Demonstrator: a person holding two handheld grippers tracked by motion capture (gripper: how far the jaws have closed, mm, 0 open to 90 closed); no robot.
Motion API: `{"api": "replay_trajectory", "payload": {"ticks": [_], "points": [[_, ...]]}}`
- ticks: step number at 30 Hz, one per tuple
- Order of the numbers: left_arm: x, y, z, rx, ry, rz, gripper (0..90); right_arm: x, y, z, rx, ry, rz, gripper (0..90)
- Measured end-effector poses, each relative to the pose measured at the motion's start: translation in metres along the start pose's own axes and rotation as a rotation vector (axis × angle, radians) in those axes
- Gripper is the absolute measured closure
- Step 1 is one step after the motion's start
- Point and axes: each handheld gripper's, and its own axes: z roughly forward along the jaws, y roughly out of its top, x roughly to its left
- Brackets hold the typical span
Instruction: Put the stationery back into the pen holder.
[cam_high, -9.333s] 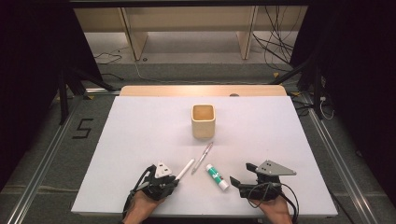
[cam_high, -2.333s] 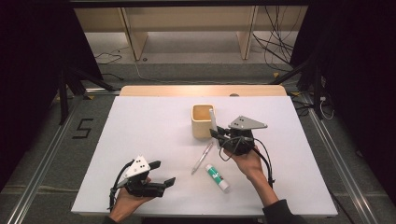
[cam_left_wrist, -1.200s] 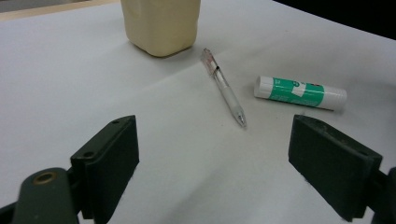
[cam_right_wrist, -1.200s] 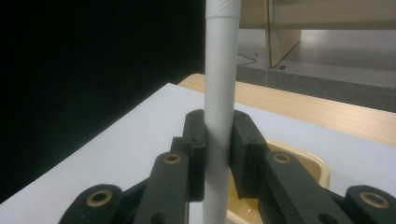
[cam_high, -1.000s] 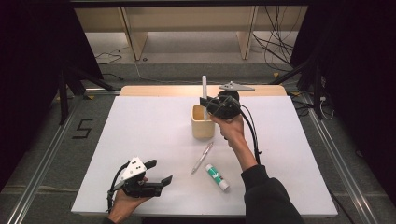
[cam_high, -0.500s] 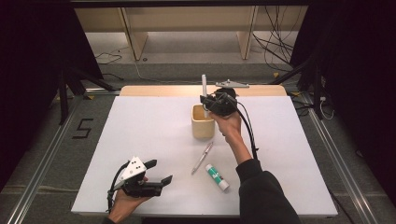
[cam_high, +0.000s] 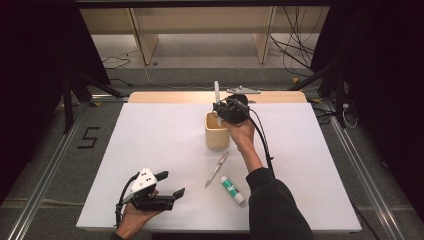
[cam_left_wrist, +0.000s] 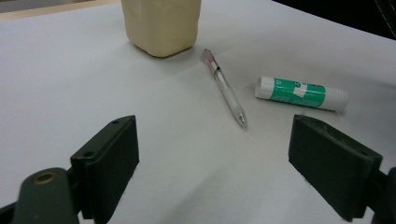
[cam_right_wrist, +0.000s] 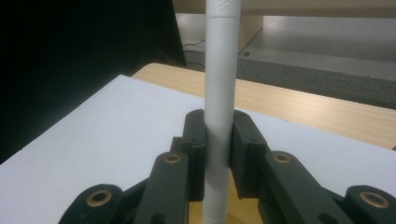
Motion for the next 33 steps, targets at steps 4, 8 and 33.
{"api": "replay_trajectory", "payload": {"ticks": [4,8,33], "points": [[0.0,0.0,0.0,-0.004,0.001,0.0,15.9,-0.001,-0.002,0.003,0.012,-0.006,0.01,77.9],[0.0,0.0,0.0,0.0,0.001,0.003,15.9,-0.001,-0.004,0.006,0.017,-0.009,0.014,77.9],[-0.001,0.0,0.0,-0.001,0.003,0.006,15.9,0.007,-0.014,0.019,0.05,-0.019,0.003,77.8]]}}
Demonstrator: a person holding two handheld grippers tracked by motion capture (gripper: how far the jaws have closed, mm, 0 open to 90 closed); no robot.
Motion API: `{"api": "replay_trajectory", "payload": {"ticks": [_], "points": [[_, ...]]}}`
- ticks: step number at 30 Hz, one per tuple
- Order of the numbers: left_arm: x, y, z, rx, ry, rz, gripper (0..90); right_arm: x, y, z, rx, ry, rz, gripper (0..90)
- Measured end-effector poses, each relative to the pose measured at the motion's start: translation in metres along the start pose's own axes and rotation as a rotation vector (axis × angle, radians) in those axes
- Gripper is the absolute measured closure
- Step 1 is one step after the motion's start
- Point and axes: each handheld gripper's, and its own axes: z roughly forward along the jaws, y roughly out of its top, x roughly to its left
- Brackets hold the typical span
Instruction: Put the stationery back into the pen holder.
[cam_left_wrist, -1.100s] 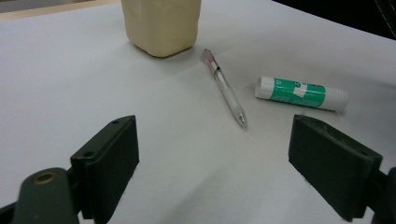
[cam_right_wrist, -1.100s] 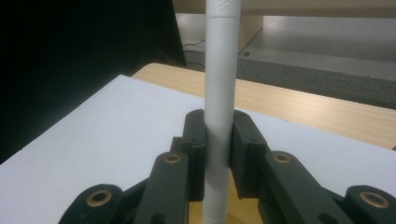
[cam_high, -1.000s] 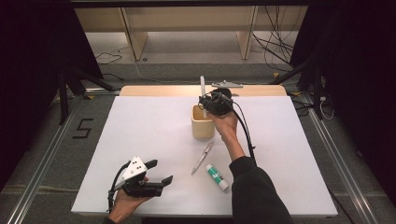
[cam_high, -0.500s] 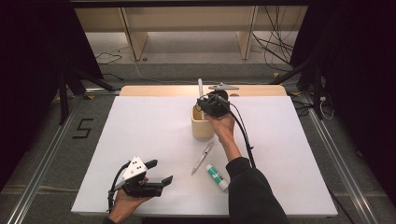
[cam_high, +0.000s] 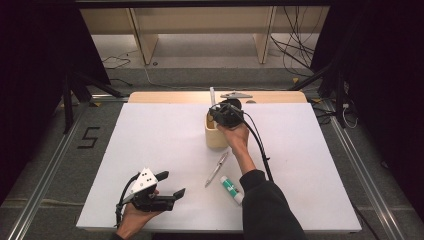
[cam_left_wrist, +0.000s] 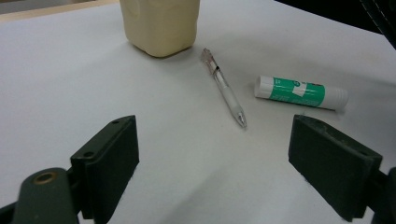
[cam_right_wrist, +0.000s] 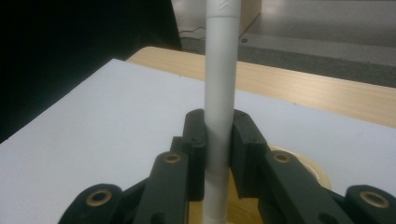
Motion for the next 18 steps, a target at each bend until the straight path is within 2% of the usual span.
{"api": "replay_trajectory", "payload": {"ticks": [14,16,18], "points": [[0.0005,-0.0003,0.0002,0.005,0.002,0.0,15.9,0.0008,-0.007,0.0023,0.026,-0.004,0.006,77.2],[0.0006,-0.0003,0.0001,0.004,0.001,-0.001,15.8,0.0009,-0.0071,0.0013,0.027,0.001,0.005,70.8],[0.0007,-0.0004,0.0,0.004,0.0,-0.003,15.9,0.0008,-0.006,-0.0005,0.023,0.015,0.011,60.0]]}}
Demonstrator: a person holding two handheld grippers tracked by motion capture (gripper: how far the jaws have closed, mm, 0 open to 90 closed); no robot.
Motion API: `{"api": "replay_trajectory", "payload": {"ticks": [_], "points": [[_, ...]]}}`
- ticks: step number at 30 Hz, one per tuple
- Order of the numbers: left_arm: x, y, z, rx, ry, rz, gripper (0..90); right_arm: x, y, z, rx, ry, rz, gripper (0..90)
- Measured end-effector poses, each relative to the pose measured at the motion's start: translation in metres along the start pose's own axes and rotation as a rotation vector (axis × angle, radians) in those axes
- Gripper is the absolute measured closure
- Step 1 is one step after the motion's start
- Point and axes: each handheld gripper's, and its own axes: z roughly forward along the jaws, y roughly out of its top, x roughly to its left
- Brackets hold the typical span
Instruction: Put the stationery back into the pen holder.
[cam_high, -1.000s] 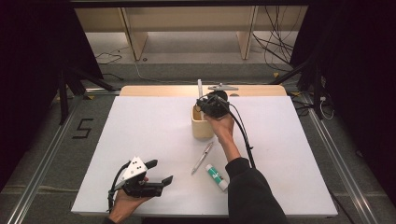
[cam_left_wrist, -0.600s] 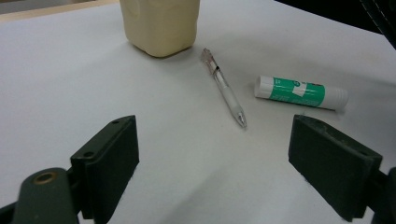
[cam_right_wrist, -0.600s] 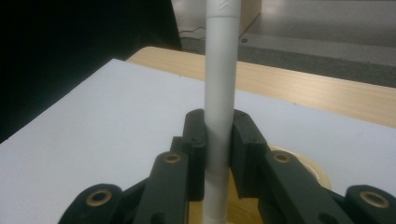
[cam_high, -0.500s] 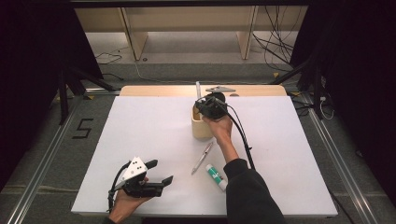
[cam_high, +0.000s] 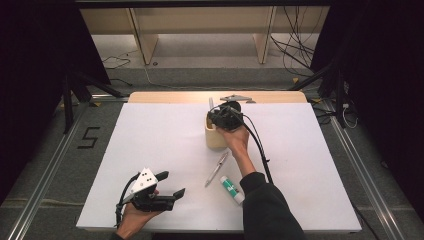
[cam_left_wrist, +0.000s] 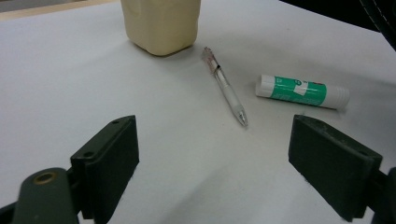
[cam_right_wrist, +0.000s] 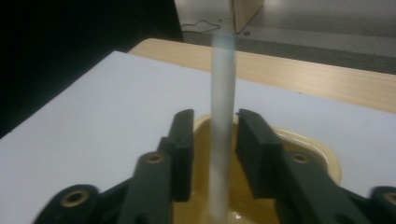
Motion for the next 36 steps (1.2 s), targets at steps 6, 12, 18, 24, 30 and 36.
{"api": "replay_trajectory", "payload": {"ticks": [6,12,18,24,30,36], "points": [[0.0,0.0,0.0,0.002,0.001,0.0,15.9,0.004,0.006,-0.018,-0.028,0.006,0.004,42.6],[0.0,0.0,0.0,0.004,0.002,0.0,15.9,0.01,0.009,-0.038,-0.038,0.029,-0.035,37.8],[0.001,0.0,0.0,0.002,0.003,-0.004,15.8,0.012,0.0,-0.057,-0.024,0.07,-0.046,35.2],[0.001,-0.001,0.0,-0.001,0.003,-0.008,15.8,0.012,-0.016,-0.075,0.001,0.08,-0.061,31.7],[0.001,-0.001,0.0,-0.003,0.003,-0.01,15.8,0.015,-0.035,-0.088,0.023,0.079,-0.087,29.9],[0.001,-0.001,0.0,-0.006,0.001,-0.014,15.8,0.019,-0.055,-0.1,0.045,0.091,-0.107,29.1]]}}
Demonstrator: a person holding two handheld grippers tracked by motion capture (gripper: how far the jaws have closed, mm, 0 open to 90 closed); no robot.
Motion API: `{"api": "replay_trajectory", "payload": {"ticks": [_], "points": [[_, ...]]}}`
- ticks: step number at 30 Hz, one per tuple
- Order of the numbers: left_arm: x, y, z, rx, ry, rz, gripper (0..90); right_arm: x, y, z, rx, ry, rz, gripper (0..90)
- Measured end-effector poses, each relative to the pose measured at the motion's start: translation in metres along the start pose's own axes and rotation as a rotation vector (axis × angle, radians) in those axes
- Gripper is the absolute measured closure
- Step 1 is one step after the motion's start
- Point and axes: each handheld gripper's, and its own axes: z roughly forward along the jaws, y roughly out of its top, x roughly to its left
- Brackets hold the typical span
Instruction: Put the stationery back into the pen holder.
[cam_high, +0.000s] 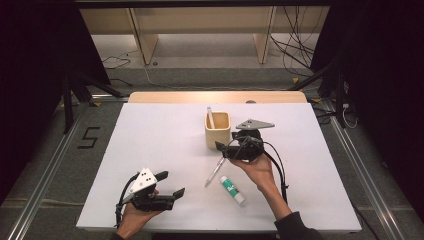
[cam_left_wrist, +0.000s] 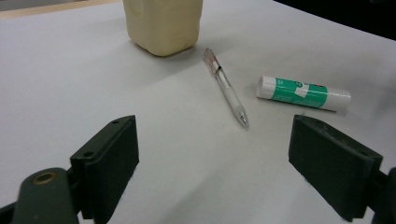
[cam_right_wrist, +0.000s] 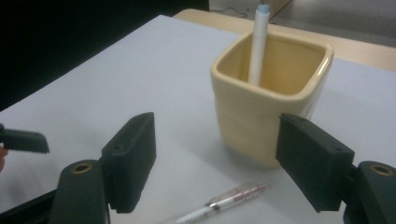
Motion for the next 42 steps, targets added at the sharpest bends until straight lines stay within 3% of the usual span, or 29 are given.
{"api": "replay_trajectory", "payload": {"ticks": [17,42], "points": [[0.001,0.0,-0.001,-0.002,0.005,-0.002,15.8,0.007,-0.046,-0.018,0.067,0.014,-0.011,28.9],[0.003,-0.001,-0.001,0.002,0.003,-0.007,15.8,0.015,-0.088,-0.031,0.176,0.024,-0.033,28.7]]}}
